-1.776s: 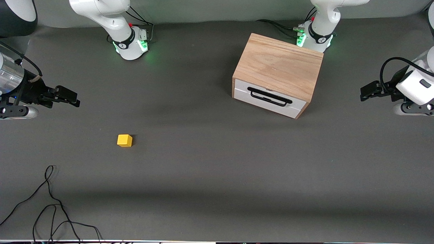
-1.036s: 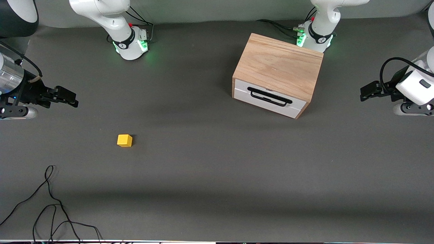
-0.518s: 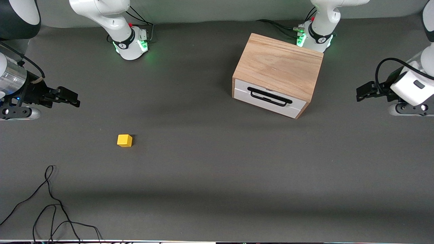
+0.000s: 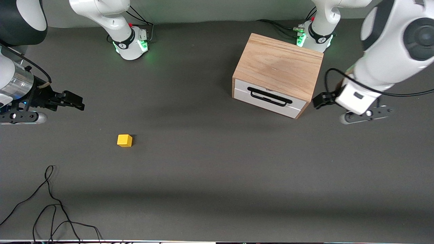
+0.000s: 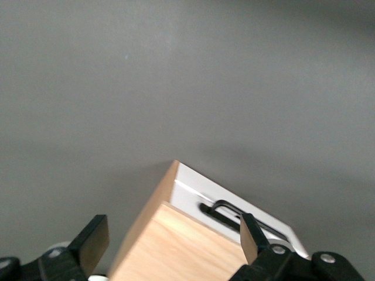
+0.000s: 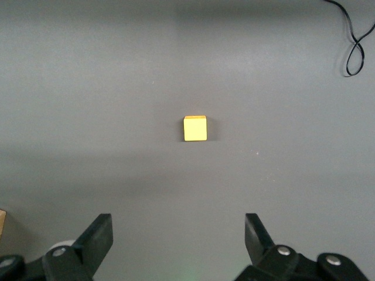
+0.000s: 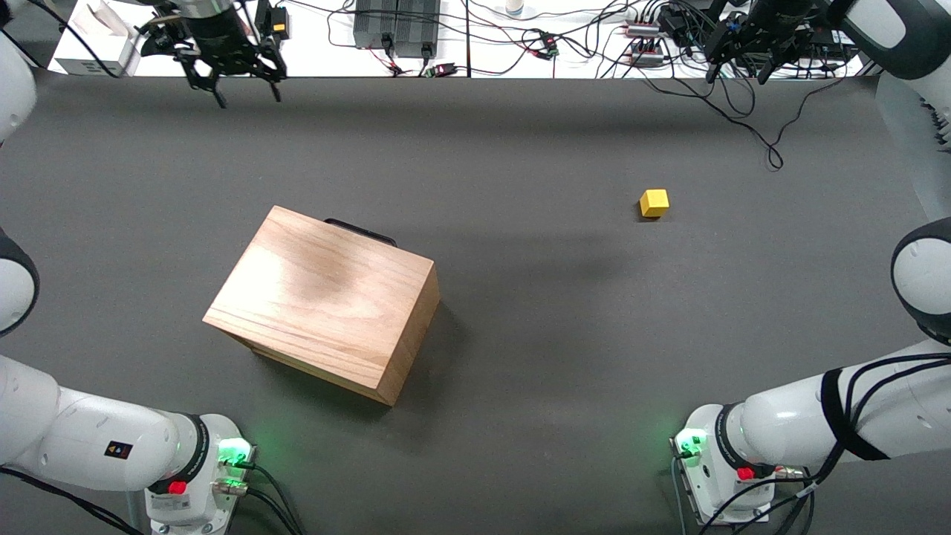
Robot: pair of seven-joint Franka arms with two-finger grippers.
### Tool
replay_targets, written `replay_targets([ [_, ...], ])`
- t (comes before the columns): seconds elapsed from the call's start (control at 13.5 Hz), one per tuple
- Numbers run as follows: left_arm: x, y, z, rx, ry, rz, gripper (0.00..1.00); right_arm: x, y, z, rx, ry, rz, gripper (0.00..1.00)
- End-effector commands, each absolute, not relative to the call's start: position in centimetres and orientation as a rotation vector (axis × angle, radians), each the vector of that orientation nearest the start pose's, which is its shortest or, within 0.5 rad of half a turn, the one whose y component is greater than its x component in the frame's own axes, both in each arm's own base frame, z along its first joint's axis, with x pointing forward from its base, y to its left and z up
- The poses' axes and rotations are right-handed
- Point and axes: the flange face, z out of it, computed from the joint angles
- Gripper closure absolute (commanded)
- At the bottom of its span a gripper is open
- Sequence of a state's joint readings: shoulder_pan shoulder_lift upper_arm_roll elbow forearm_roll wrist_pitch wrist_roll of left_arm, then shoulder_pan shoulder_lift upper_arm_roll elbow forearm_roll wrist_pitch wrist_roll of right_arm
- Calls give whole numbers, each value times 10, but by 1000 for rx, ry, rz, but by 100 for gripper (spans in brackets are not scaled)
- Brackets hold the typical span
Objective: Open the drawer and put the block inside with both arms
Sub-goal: 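Move the left gripper to the black drawer handle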
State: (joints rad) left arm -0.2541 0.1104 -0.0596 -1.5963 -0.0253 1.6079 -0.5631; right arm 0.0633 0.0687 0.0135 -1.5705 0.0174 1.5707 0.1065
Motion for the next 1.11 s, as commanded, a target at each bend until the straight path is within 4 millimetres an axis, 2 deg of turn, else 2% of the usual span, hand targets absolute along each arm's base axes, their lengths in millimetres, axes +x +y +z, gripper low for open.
replay_targets([
  [0.0,548,-215,556,-3070,-770,163,0,572,49,588,-3126,83,94,0],
  [0.07,543,-228,556,-3041,-874,168,0,576,49,587,-3131,83,79,0],
  [0.22,531,-259,552,-2968,-1051,185,0,586,45,572,-3131,85,90,0],
  [0.44,517,-289,551,-2848,-1355,206,0,582,46,577,-3122,100,97,0],
  [0.67,503,-312,549,-2770,-1478,233,0,583,47,574,-3101,116,107,0],
  [0.74,501,-316,548,-2711,-1585,270,0,585,49,570,-3090,119,113,0],
  [0.81,495,-324,545,-2657,-1636,277,0,584,50,568,-3091,98,120,0],
  [0.89,487,-336,539,-2644,-1613,280,0,584,51,568,-3091,96,120,0],
  [1.04,478,-342,535,-2626,-1551,253,0,585,47,566,-3089,108,125,0],
])
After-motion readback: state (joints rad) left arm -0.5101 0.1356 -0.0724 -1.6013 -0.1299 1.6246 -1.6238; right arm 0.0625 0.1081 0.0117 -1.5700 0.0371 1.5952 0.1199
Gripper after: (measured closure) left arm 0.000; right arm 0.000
